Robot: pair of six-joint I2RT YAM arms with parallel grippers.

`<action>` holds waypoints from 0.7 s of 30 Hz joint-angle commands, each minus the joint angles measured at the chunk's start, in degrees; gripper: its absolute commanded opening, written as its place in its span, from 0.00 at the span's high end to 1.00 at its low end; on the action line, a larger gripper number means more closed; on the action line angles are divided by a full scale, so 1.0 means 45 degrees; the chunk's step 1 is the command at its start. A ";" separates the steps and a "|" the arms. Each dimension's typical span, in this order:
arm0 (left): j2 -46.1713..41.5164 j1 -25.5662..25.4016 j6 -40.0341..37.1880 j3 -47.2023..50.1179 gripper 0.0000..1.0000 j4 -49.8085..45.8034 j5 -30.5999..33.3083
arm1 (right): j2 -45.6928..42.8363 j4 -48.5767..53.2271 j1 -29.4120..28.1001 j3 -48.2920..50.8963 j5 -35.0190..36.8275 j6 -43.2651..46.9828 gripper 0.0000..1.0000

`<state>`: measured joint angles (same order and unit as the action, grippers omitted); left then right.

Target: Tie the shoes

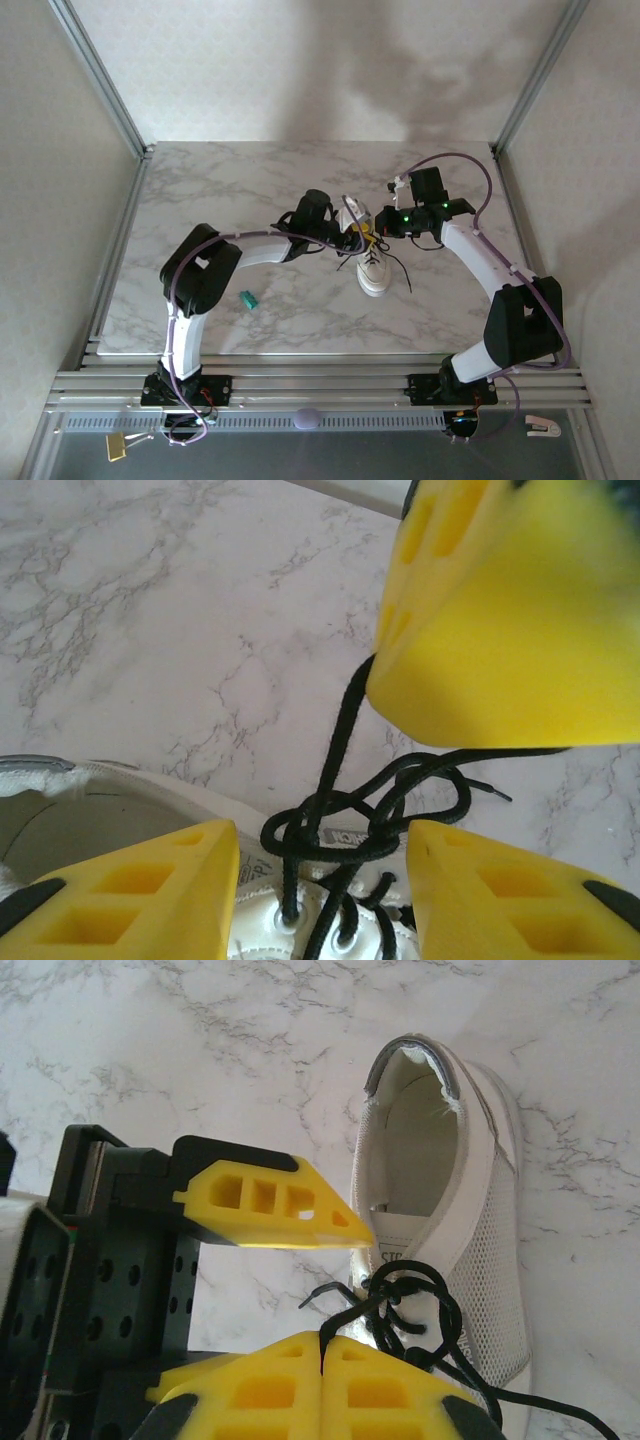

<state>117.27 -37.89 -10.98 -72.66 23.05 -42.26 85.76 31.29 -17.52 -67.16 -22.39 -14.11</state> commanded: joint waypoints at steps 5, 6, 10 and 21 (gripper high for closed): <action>0.0346 -0.0099 0.0115 -0.0649 0.58 0.0444 0.0128 | -0.0063 -0.0097 -0.0065 -0.0036 -0.0334 0.0069 1.00; 0.0379 -0.0096 0.0180 -0.0667 0.59 0.0498 0.0179 | -0.0062 -0.0095 -0.0053 -0.0027 -0.0354 0.0079 1.00; 0.0503 -0.0110 0.0265 -0.0785 0.59 0.0528 0.0152 | -0.0064 -0.0068 -0.0053 -0.0057 -0.0411 0.0079 1.00; 0.0914 -0.0097 0.0637 -0.1118 0.71 0.0749 -0.0051 | 0.0014 -0.0097 -0.0052 -0.0040 -0.0532 0.0060 1.00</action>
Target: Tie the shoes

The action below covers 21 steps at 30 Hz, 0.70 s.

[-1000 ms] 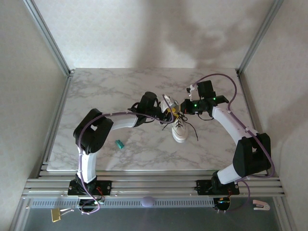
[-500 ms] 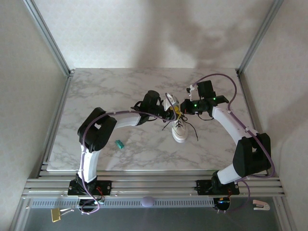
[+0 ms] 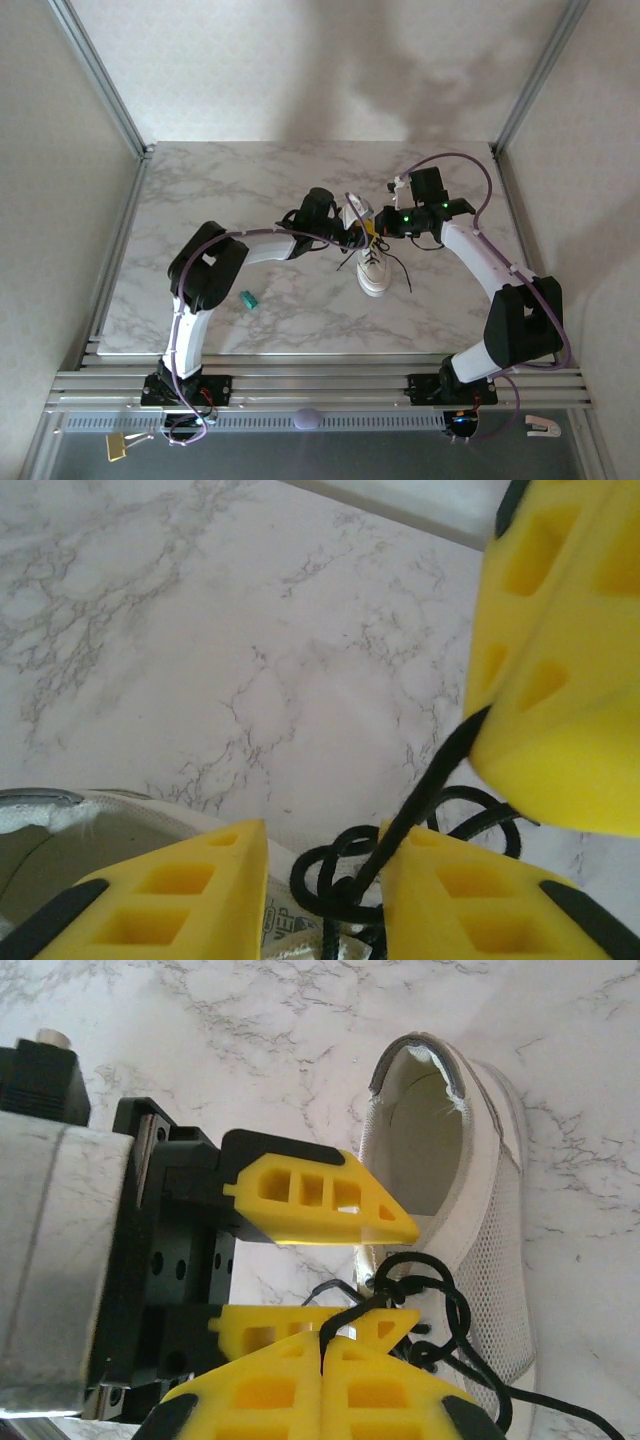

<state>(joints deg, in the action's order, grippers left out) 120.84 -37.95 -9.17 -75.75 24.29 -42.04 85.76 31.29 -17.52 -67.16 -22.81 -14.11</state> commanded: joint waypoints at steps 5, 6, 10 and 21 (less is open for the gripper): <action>0.0183 -0.0082 0.0552 -0.0365 0.83 0.0858 -0.0264 | 0.0024 -0.0137 -0.0065 0.0003 -0.0433 0.0040 1.00; 0.0179 -0.0081 0.0618 -0.0355 0.87 0.0936 -0.0300 | 0.0008 -0.0137 -0.0052 0.0021 -0.0434 0.0035 1.00; 0.0185 -0.0081 0.0729 -0.0270 1.00 0.1095 -0.0381 | -0.0032 -0.0156 -0.0052 0.0066 -0.0399 0.0021 1.00; 0.0049 -0.0028 0.1276 0.0281 1.00 0.1763 -0.0267 | -0.1166 -0.0638 -0.0053 0.0891 0.0665 -0.0701 0.69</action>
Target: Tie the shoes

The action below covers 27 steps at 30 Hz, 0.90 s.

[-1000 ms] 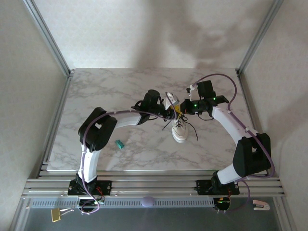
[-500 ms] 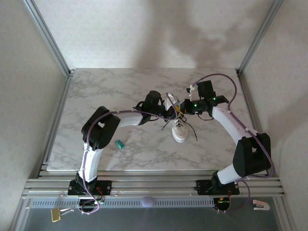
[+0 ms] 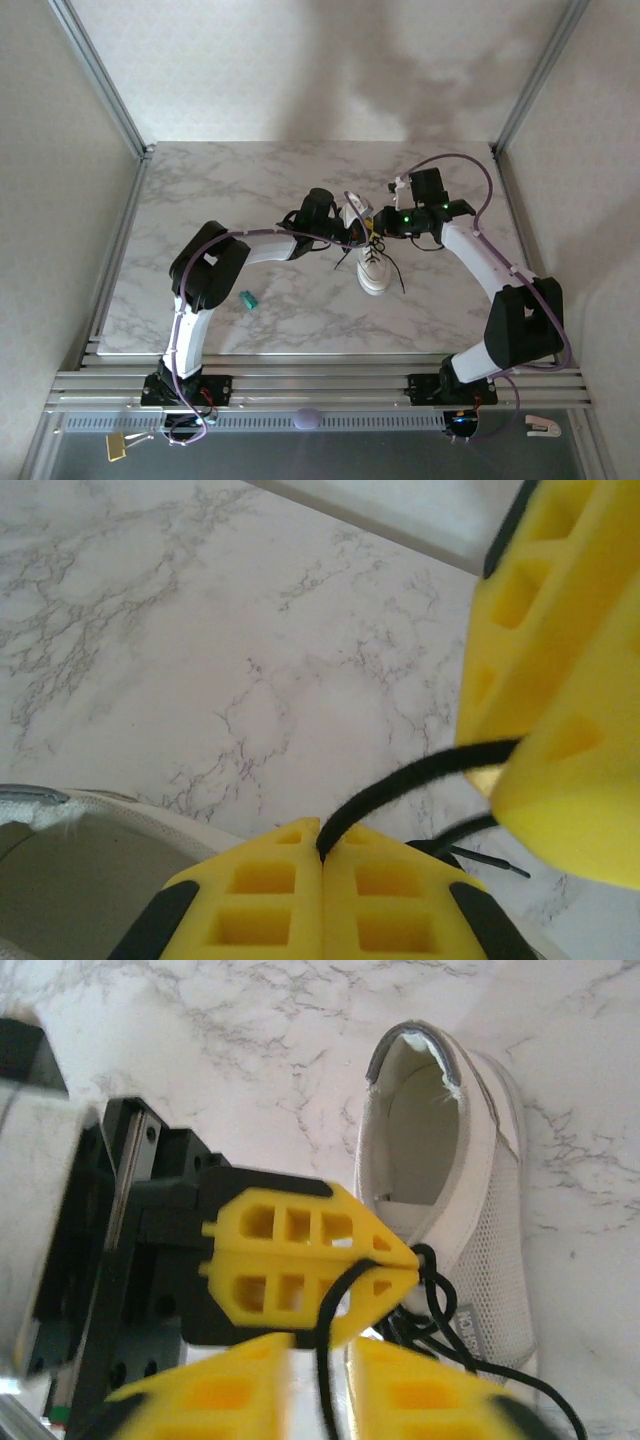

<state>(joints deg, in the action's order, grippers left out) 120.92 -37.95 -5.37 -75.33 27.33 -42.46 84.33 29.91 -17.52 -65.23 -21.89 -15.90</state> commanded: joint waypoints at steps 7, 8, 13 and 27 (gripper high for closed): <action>0.0048 0.0060 0.0937 0.0707 1.00 0.1856 -0.0123 | -0.3845 -0.1687 0.0410 0.3404 0.4218 -0.2726 0.58; 0.0081 0.0059 0.0976 0.0695 1.00 0.1856 -0.0138 | -0.4194 -0.1961 0.0655 0.3861 0.4287 -0.3067 0.57; 0.0142 0.0068 0.1201 0.0647 1.00 0.1933 -0.0109 | -0.3535 -0.3057 0.1647 0.4883 0.1889 -0.3169 0.61; 0.0339 0.0134 0.1954 0.0615 1.00 0.2188 0.0070 | -0.0667 -0.5477 0.1689 0.4643 -0.1687 -0.2296 0.63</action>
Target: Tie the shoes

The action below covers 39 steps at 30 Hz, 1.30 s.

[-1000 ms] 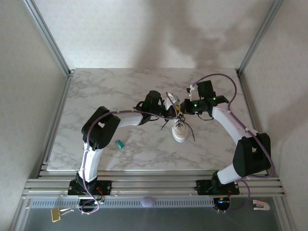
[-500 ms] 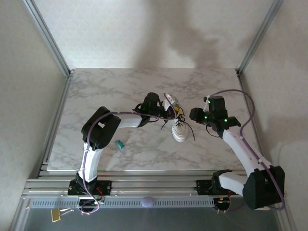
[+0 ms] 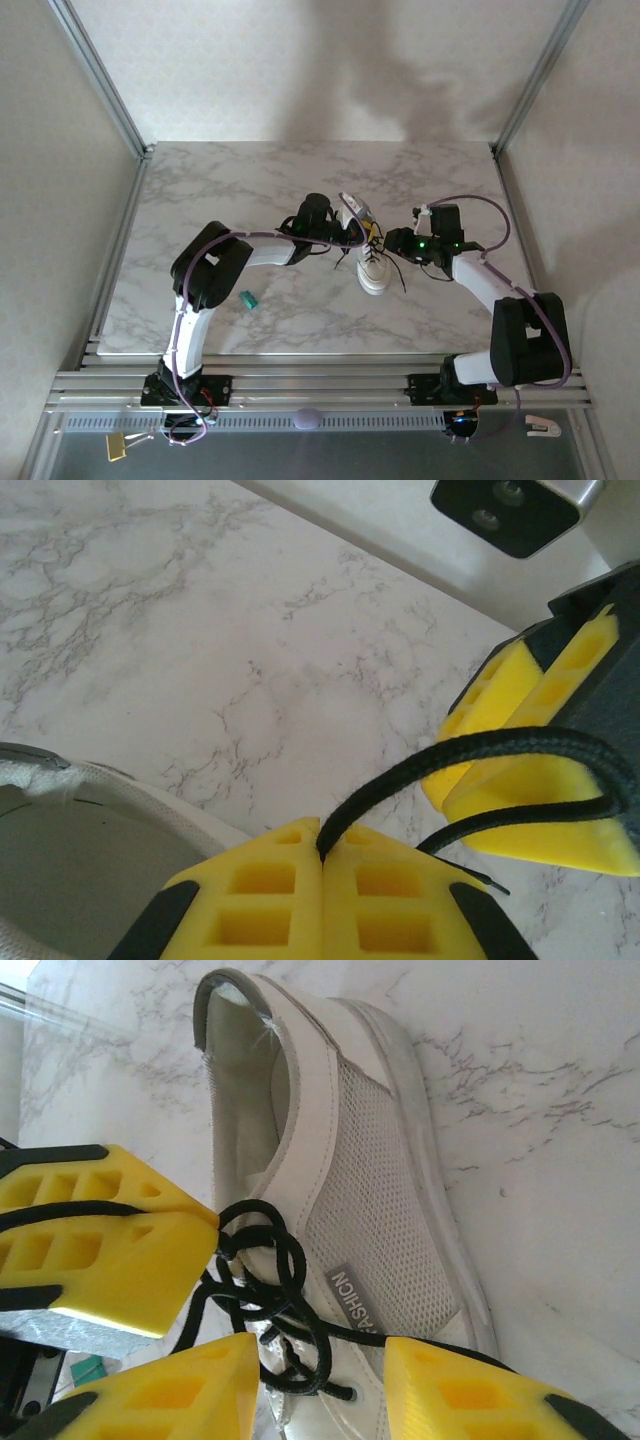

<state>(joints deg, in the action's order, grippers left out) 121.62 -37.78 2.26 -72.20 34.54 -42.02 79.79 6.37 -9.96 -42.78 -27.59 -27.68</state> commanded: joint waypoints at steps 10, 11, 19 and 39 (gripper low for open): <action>0.0241 0.0114 0.0220 -0.0195 1.00 0.0408 -0.0047 | 0.1146 -0.0731 0.0004 -0.0465 -0.1485 0.0257 0.65; 0.0240 0.0114 0.0220 -0.0192 1.00 0.0409 -0.0057 | 0.1184 -0.0750 0.0001 -0.0480 -0.1485 0.0265 0.65; 0.0260 0.0123 0.0220 -0.0224 1.00 0.0370 -0.0076 | 0.1503 -0.0781 -0.0003 -0.0729 -0.1573 0.0197 0.79; 0.0006 0.0226 0.1698 0.0551 1.00 0.1529 0.0728 | -0.0173 0.0320 -0.0392 0.0142 0.0572 -0.0427 1.00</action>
<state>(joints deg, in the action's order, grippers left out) 121.67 -37.41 7.49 -70.74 37.47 -40.36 81.32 4.71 -10.92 -43.31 -29.23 -28.80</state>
